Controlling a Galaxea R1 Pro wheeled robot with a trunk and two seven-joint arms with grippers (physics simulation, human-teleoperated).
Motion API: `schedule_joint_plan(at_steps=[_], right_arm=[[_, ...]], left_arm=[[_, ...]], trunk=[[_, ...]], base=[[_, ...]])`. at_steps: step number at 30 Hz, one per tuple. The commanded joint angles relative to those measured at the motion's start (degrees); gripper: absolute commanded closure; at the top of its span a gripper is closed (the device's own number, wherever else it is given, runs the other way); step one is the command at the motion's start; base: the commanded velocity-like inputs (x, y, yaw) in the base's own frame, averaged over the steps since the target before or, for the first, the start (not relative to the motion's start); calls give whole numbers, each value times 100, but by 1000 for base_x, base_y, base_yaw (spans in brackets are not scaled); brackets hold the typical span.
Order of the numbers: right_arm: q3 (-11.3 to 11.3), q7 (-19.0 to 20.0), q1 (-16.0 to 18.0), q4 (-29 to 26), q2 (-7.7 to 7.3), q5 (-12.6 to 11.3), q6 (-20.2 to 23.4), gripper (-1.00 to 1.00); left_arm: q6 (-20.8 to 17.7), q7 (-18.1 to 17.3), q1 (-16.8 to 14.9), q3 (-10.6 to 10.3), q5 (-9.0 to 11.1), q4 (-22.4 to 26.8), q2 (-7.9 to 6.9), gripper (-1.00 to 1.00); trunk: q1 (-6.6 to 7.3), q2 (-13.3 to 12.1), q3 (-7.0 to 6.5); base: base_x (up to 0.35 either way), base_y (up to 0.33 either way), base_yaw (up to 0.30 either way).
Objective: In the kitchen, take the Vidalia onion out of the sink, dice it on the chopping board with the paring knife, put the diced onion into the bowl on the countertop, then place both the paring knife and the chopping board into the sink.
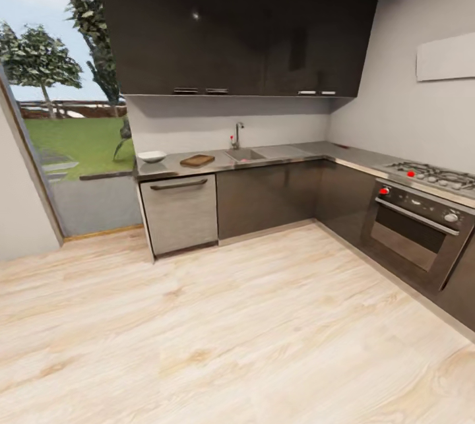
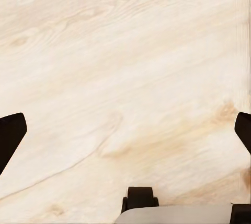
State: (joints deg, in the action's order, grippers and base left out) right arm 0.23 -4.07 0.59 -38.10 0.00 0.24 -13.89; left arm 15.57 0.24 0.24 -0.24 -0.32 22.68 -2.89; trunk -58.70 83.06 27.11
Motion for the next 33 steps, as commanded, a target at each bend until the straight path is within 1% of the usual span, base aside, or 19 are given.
schedule_joint_plan(at_steps=[1,11,33], right_arm=[[3,-15,3,4,5,3,-17,-100],[2,-15,3,4,9,3,-17,-100],[2,-15,3,4,9,3,-17,-100]], left_arm=[[7,3,2,-3,-3,9,-1,-100],[7,3,2,-3,-3,9,-1,-100],[7,3,2,-3,-3,9,-1,-100]], trunk=[[-3,2,6],[-3,2,33],[-3,2,111]], base=[[256,-238,64],[255,-238,140],[254,-232,248]])
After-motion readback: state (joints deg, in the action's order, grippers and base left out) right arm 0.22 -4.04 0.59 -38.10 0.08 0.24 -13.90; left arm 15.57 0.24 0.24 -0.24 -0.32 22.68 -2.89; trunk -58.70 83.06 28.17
